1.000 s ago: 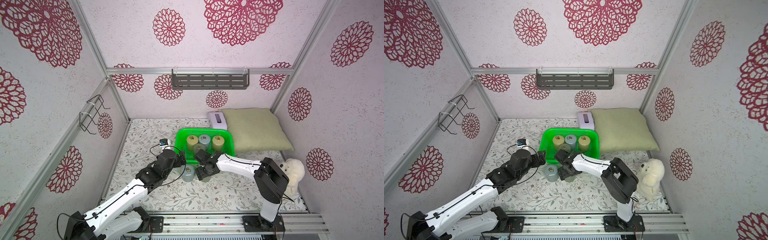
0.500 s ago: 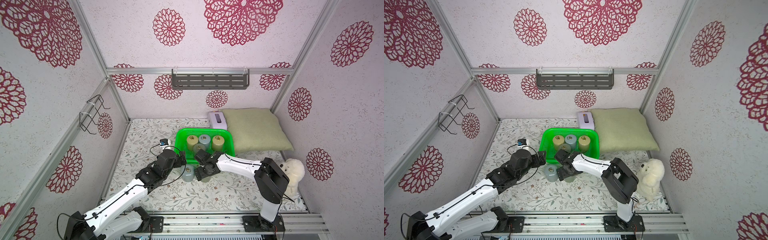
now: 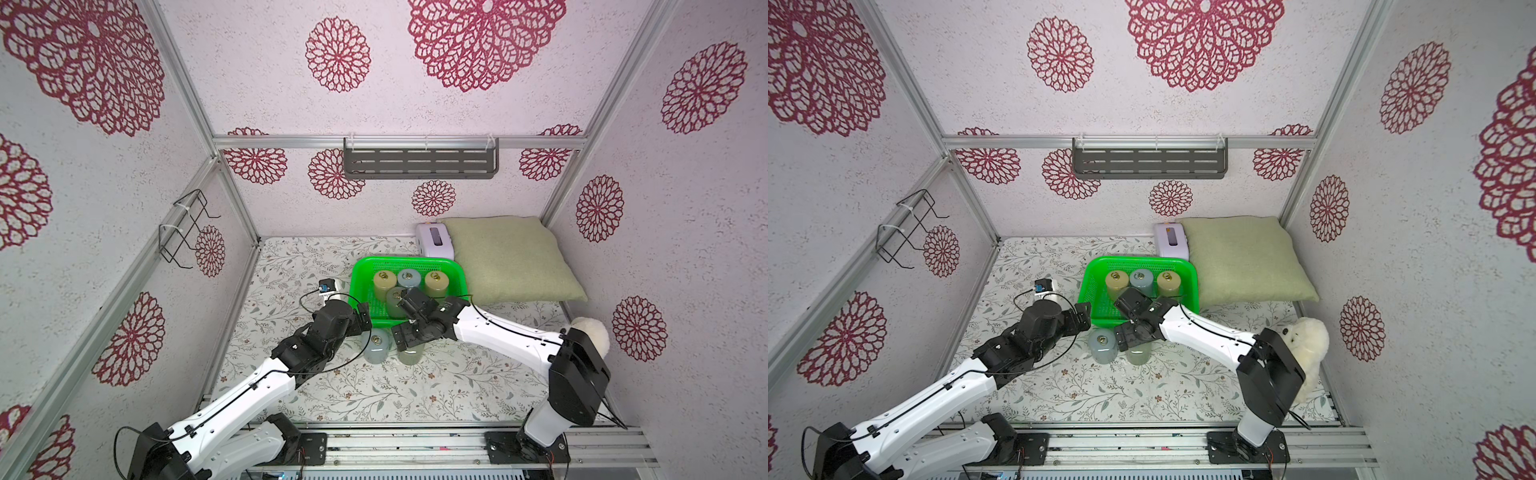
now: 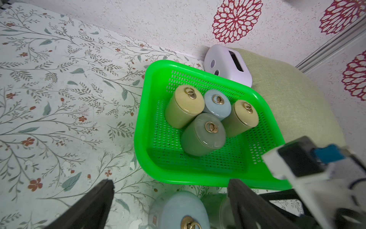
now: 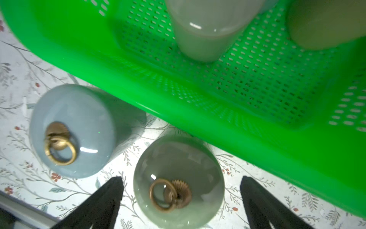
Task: Take the tea canister out of the basket
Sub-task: Place the tea canister at the center of the board, then pick up the tea canister from the basket.
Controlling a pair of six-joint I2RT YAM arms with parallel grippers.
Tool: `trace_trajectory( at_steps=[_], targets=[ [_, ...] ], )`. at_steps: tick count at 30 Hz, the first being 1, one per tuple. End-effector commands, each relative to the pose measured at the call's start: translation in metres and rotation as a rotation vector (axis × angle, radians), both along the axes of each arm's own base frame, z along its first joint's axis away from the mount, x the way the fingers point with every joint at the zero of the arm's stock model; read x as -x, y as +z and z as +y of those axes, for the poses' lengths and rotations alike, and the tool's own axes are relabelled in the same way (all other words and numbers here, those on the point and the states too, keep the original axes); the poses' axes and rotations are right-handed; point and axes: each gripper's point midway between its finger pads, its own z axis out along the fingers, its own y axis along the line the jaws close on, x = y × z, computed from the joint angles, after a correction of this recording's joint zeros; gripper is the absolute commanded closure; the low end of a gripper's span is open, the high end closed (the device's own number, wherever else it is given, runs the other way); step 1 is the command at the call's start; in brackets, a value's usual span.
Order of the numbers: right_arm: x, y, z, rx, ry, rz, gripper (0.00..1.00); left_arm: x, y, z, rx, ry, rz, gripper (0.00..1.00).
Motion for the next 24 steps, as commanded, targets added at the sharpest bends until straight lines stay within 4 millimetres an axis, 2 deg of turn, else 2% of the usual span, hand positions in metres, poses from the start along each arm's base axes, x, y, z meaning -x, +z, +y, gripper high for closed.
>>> trace_trajectory(
  at_steps=[1, 4, 8, 13, 17, 24],
  targets=[
    [-0.006, 0.036, -0.009, -0.017, -0.003, -0.085, 0.01, -0.006, -0.005, 0.011, -0.051, 0.035, -0.01, 0.03],
    [-0.012, 0.049, -0.014, -0.017, -0.005, -0.126, 0.01, -0.01, -0.013, 0.003, -0.047, 0.005, 0.014, 0.03],
    [-0.03, 0.063, -0.015, -0.029, -0.017, -0.16, 0.01, -0.014, -0.015, -0.013, 0.009, -0.051, 0.052, 0.03],
    [-0.057, 0.066, -0.006, -0.037, -0.011, -0.156, 0.01, -0.007, -0.026, -0.016, 0.046, -0.063, 0.084, 0.02],
    [-0.081, 0.053, 0.004, -0.04, -0.016, -0.12, 0.01, -0.003, -0.035, -0.016, 0.073, -0.075, 0.089, 0.03],
    [-0.113, 0.021, 0.021, 0.016, -0.024, -0.046, 0.01, -0.003, -0.04, -0.01, 0.121, -0.08, 0.092, 0.03]
  ],
)
